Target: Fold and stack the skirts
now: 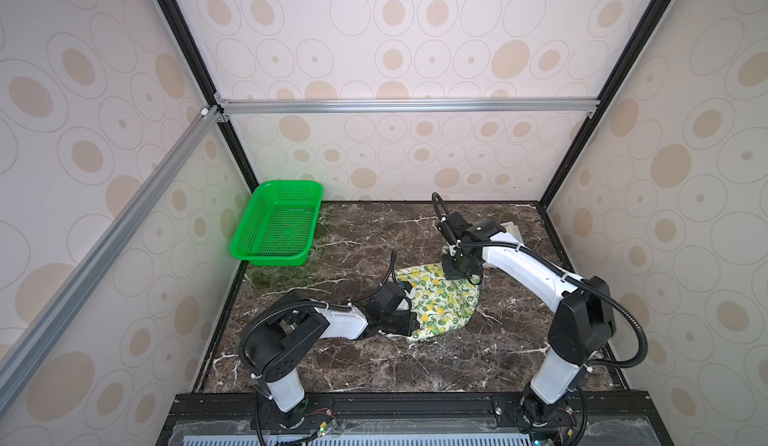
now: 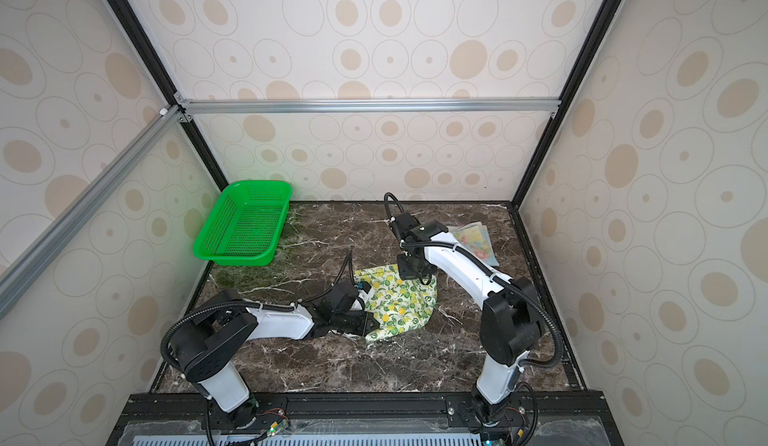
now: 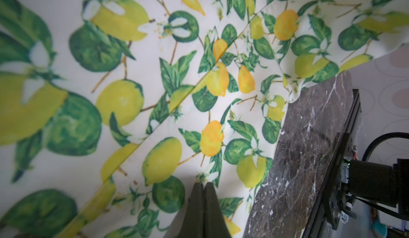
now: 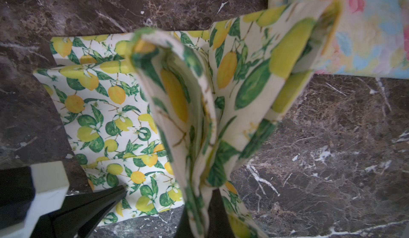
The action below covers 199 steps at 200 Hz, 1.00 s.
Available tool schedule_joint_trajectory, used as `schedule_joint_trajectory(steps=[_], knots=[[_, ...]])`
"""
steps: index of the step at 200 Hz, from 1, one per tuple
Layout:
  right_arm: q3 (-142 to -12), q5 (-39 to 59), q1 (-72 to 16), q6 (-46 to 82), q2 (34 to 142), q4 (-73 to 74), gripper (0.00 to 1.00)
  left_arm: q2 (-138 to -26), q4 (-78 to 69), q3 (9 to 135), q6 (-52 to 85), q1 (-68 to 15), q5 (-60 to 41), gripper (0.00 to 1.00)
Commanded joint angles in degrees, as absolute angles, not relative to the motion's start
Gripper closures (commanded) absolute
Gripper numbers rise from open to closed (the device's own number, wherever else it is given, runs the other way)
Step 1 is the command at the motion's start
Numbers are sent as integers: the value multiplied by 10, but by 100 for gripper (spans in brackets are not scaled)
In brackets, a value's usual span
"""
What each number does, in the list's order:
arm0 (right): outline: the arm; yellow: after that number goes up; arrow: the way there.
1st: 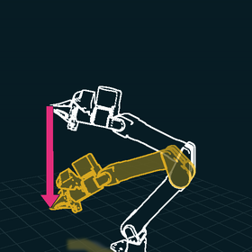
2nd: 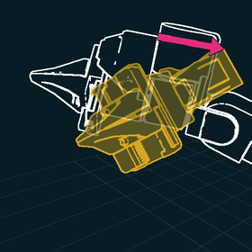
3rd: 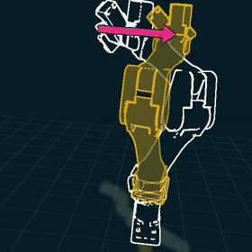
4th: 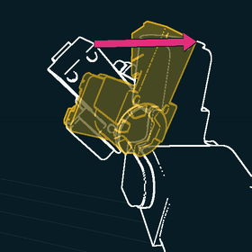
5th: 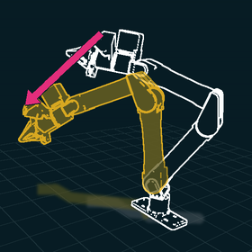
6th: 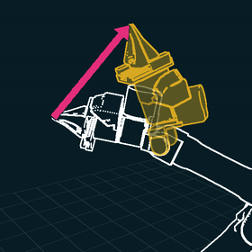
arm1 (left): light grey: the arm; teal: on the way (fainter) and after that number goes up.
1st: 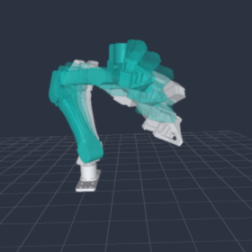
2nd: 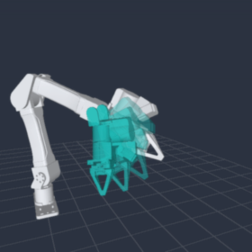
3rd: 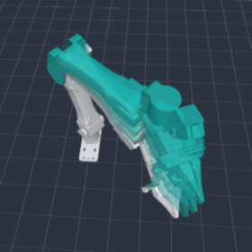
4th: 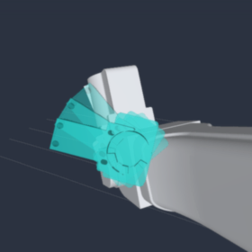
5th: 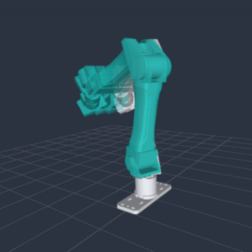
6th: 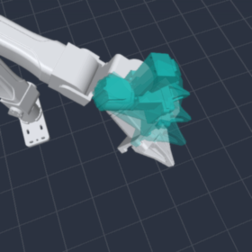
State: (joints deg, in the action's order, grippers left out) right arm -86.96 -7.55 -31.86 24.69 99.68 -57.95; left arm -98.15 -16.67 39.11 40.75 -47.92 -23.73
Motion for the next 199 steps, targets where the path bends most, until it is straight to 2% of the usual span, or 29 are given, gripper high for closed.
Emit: schedule_joint_trajectory(steps=[1, 60, 140, 199], knots=[[-854, -61, -336, 295, 991, -550, 100, -994, -197, 378, 431, -484, -238, 100], [-784, -8, -384, 370, 988, -451, 100, -1002, -224, 375, 442, -486, -232, 100], [-746, -12, -422, 425, 998, -384, 100, -994, -258, 350, 467, -488, -225, 100], [-726, -26, -422, 437, 998, -364, 100, -935, -176, 355, 439, -487, -198, 100]])
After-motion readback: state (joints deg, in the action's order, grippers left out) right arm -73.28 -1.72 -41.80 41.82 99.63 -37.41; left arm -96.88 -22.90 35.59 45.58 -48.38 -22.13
